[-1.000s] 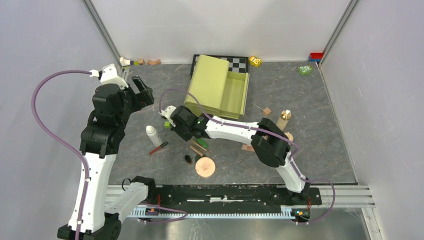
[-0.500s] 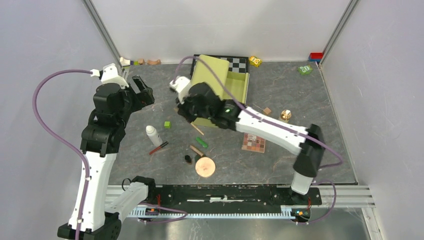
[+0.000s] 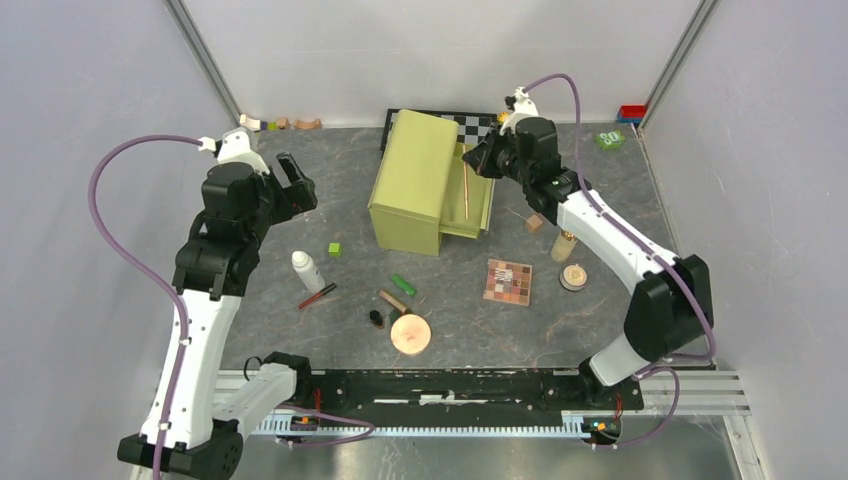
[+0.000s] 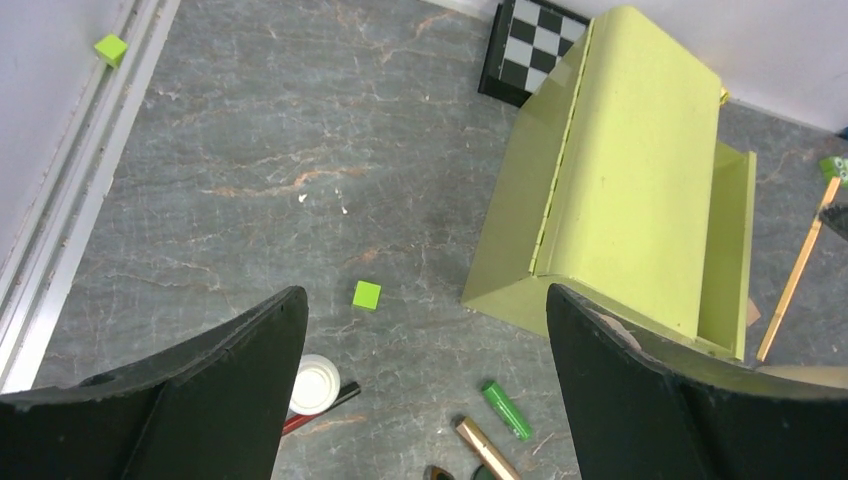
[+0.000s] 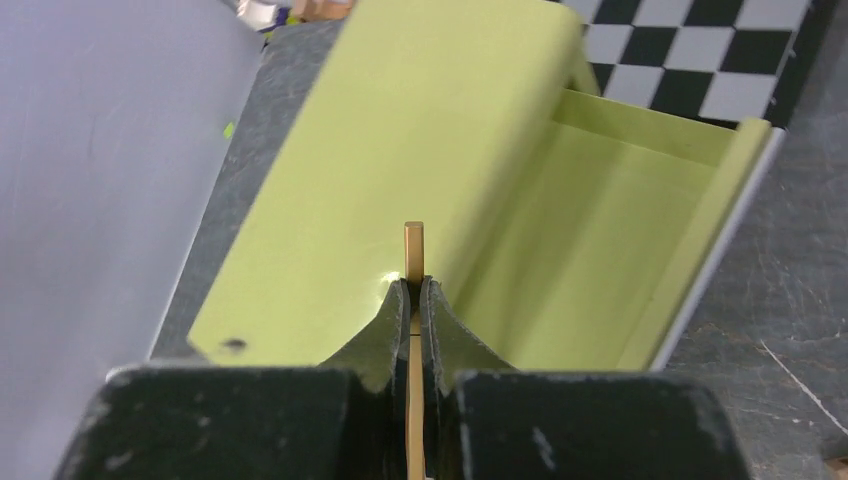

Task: Organize the makeup
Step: Place the makeup in the drawer, then pick up the makeup tool from the corner of the board.

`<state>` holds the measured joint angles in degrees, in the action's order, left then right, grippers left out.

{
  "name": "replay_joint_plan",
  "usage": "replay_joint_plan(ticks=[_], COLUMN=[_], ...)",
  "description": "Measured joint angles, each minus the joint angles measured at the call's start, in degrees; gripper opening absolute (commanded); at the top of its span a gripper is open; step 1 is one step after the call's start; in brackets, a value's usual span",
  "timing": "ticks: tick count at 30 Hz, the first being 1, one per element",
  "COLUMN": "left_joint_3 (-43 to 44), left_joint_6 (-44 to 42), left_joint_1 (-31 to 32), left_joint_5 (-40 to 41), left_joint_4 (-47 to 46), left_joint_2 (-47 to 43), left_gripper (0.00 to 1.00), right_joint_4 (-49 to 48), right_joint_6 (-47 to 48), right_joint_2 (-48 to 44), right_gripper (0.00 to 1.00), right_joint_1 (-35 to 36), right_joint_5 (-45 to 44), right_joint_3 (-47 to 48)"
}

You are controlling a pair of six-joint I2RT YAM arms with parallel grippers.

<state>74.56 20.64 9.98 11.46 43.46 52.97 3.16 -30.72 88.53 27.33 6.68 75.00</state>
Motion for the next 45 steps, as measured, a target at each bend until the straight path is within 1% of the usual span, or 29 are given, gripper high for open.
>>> replay_joint_plan(ticks=[5, 13, 14, 22, 25, 29, 31, 34, 37, 42, 44, 45], left_joint_3=[-3.37, -10.36, -11.39, -17.66, -19.93, -22.21, -22.47, -22.47, -22.47, -22.47, -22.47, -22.47], left_joint_6=[-0.02, -1.55, -1.70, -1.86, -1.88, -2.23, -2.58, -3.10, -3.61, -3.67, -3.67, -3.67], left_joint_1=[0.00, 0.00, 0.00, 0.00, 0.00, 0.00, 0.00, 0.00, 0.09, 0.15, 0.17, 0.17], left_joint_5=[-0.63, -1.16, -1.16, -1.57, -1.60, -1.73, -1.86, -2.12, -2.14, -2.14, -2.16, -2.16], left_joint_4=[-1.79, -5.57, -6.23, -10.97, -12.37, -13.66, -13.68, -14.53, -15.10, -15.37, -15.37, -15.37], left_joint_2=[0.28, 0.00, -0.04, -0.13, -0.22, -0.22, -0.22, -0.24, -0.26, -0.26, -0.24, -0.24], left_gripper=[0.95, 0.94, 0.94, 0.94, 0.93, 0.93, 0.93, 0.93, 0.93, 0.93, 0.93, 0.93], right_joint_4=[-2.75, -4.90, -5.05, -5.49, -5.22, -4.48, -4.28, -3.50, -2.29, -0.52, -0.33, -0.31], right_joint_6=[-5.60, -8.59, -8.66, -7.65, -6.56, -5.14, -4.52, -3.32, -0.92, 4.85, 6.91, 7.78], right_joint_2=[5.16, 11.72, 12.55, 14.93, 15.06, 15.06, 15.06, 15.04, 14.64, 9.60, 6.36, 4.81], right_gripper=[0.00, 0.01, 0.02, 0.28, 0.33, 0.37, 0.38, 0.43, 0.55, 0.65, 0.74, 0.82], right_joint_1=[-4.44, -5.35, -5.35, -5.33, -5.33, -5.33, -5.33, -5.33, -5.33, -5.51, -6.01, -6.40], right_joint_5=[1.03, -0.22, -0.55, -2.05, -2.71, -3.65, -4.04, -4.48, -5.44, -7.63, -8.17, -8.22], right_joint_3=[-0.35, 0.52, 1.01, 4.48, 5.70, 6.60, 6.67, 6.64, 6.64, 4.17, 2.38, 1.60])
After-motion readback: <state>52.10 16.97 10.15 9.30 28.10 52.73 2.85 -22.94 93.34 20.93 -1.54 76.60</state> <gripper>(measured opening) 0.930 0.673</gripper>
